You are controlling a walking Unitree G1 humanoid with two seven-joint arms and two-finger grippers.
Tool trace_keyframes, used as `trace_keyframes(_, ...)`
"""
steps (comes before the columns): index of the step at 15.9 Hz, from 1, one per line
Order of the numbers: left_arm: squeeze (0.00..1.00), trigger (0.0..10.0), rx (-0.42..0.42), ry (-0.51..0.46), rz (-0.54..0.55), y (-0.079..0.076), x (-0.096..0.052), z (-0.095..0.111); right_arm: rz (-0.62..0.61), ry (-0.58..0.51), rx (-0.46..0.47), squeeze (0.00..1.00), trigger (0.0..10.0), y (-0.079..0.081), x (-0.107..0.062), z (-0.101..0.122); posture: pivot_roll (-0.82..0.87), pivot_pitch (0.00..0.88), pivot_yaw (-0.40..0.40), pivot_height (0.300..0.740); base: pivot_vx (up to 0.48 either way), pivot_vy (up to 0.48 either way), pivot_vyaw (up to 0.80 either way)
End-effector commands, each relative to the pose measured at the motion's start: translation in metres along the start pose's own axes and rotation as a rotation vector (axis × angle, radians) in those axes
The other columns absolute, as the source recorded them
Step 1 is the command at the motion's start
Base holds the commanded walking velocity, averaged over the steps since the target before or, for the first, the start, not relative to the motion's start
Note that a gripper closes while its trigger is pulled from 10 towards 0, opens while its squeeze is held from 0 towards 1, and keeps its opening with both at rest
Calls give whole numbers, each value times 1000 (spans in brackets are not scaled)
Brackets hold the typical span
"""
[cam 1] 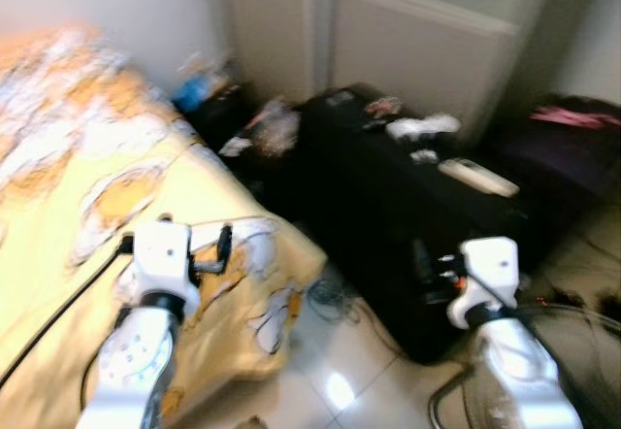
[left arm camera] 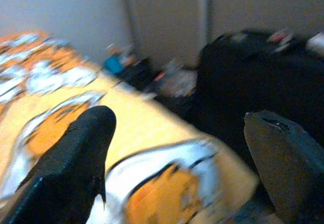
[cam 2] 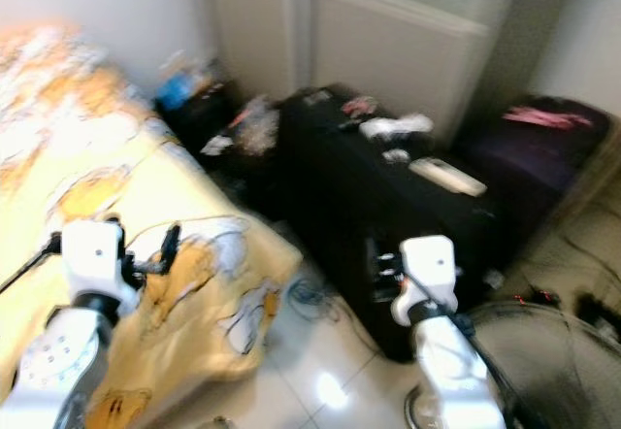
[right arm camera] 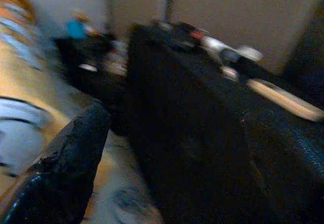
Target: Clean up the room
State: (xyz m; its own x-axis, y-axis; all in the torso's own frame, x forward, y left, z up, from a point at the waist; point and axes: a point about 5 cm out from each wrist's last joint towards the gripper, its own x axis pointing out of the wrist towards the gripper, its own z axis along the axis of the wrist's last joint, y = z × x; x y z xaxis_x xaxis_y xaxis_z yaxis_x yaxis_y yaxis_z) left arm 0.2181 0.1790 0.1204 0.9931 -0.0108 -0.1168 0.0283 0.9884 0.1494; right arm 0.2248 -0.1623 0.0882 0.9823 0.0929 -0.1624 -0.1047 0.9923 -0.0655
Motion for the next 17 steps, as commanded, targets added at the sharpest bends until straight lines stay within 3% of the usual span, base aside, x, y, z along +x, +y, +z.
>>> trace_keyframes(1,1000,10000,7,-6,-12,-2,1,2,-24,-2,5,1000,10000,-6,-1,1,13,0,28,740,0,0,800)
trace_keyframes(3,1000,10000,9,-3,-23,-3,3,3,-78,8,19,1000,10000,-12,-3,-2,6,0,39,740,0,0,800)
trace_keyframes(6,1000,10000,12,-5,-34,-3,7,5,-103,15,39,1000,10000,-14,0,-2,2,0,40,740,0,0,0)
trace_keyframes(9,1000,10000,17,-3,-33,-2,10,6,-175,13,-56,1000,10000,-13,6,3,-7,0,47,740,0,0,0)
trace_keyframes(14,1000,10000,31,-10,-37,-2,18,10,-148,52,34,1000,10000,-9,6,0,-2,0,51,740,0,232,0)
trace_keyframes(17,1000,10000,17,-6,-32,1,22,12,-168,-17,28,1000,10000,-11,8,8,8,0,49,740,0,295,0)
